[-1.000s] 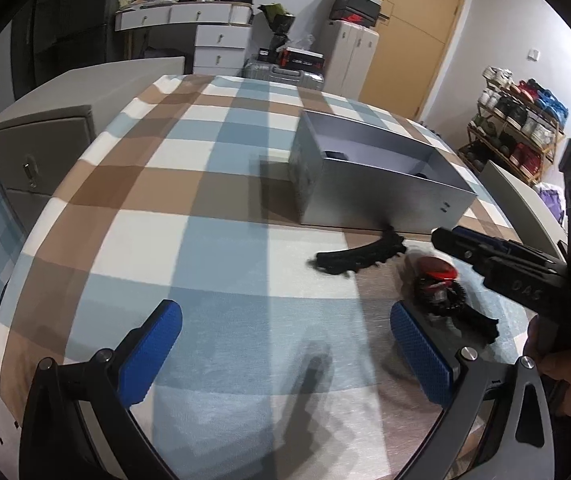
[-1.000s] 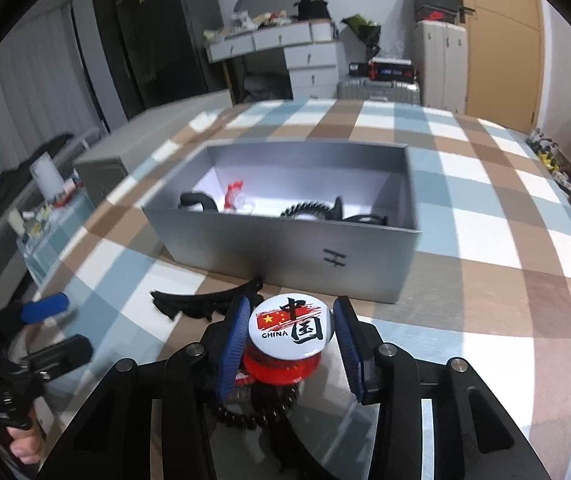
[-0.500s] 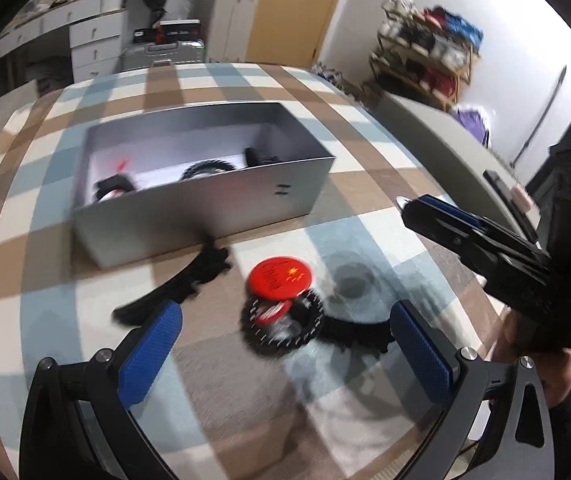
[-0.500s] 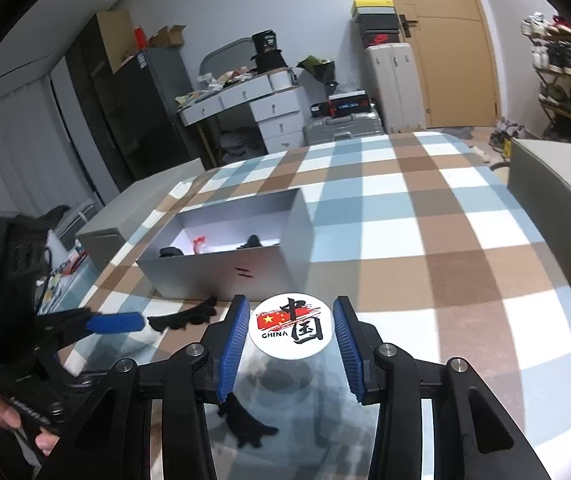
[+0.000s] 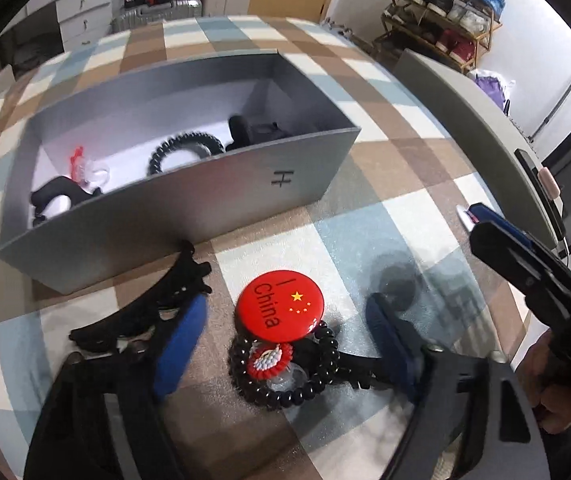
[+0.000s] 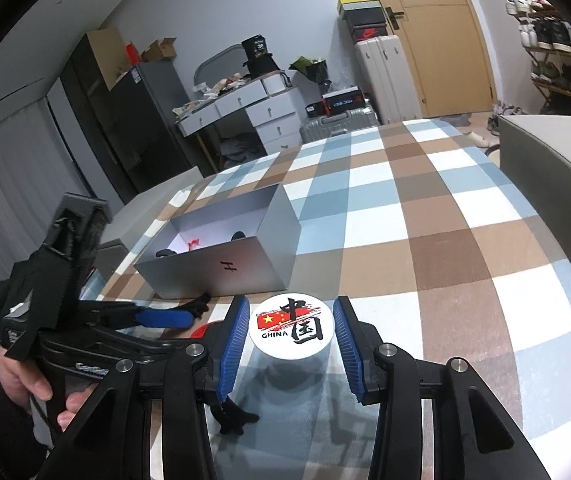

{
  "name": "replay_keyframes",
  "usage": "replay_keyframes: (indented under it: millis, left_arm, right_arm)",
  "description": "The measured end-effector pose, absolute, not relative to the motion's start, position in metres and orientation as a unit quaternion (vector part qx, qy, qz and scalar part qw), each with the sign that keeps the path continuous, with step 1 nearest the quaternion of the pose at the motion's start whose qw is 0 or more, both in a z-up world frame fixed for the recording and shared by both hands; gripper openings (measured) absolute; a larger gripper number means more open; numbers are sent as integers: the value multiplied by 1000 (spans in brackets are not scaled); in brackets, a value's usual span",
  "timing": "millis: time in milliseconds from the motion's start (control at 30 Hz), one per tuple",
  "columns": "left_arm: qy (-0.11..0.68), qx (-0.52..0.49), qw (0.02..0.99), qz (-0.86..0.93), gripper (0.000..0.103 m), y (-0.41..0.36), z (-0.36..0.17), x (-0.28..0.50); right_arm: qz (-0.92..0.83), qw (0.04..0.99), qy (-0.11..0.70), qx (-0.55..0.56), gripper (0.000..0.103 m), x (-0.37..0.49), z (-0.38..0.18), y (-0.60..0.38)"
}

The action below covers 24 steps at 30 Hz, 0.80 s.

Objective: Organize jewelry
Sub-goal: 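Grasp the red 'I China' badge with the left gripper while the right holds the white badge, then carry both badges into the silver box and open both grippers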

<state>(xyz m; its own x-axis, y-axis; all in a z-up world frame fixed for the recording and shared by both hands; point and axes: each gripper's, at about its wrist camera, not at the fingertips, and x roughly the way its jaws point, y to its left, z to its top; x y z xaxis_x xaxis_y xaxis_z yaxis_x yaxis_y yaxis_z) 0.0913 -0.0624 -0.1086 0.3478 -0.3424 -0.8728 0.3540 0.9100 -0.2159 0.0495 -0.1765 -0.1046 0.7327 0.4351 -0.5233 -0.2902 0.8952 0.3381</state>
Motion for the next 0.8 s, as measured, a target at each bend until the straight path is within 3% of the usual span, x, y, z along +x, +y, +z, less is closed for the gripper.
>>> replay_keyframes:
  millis: [167, 300, 800]
  left_arm:
    - [530, 17, 821, -212, 58, -67, -108, 93]
    - [532, 30, 820, -209, 37, -68, -107, 93]
    - [502, 47, 837, -213, 37, -68, -87, 72]
  right_arm:
    - [202, 923, 305, 117, 42, 46, -105, -177]
    - [205, 922, 305, 118, 42, 46, -105, -177]
    - [203, 925, 302, 113, 42, 42, -99, -174]
